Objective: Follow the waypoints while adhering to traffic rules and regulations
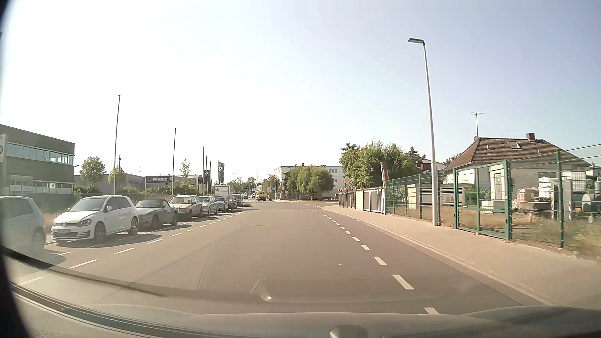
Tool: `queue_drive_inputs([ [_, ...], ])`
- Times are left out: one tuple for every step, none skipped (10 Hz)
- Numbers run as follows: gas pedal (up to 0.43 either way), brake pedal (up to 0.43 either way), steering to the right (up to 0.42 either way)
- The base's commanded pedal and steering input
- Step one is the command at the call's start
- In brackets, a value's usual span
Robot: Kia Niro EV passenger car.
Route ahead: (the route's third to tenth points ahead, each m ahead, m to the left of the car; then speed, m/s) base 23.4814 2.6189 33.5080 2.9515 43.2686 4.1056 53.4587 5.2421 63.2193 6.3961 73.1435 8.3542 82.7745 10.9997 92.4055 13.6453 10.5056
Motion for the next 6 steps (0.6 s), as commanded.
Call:
queue_drive_inputs([
  [0.087, 0.018, -0.015],
  [0.087, 0.018, -0.015],
  [0.087, 0.012, -0.015],
  [0.087, 0.018, -0.015],
  [0.087, 0.018, -0.019],
  [0.087, 0.018, -0.021],
])
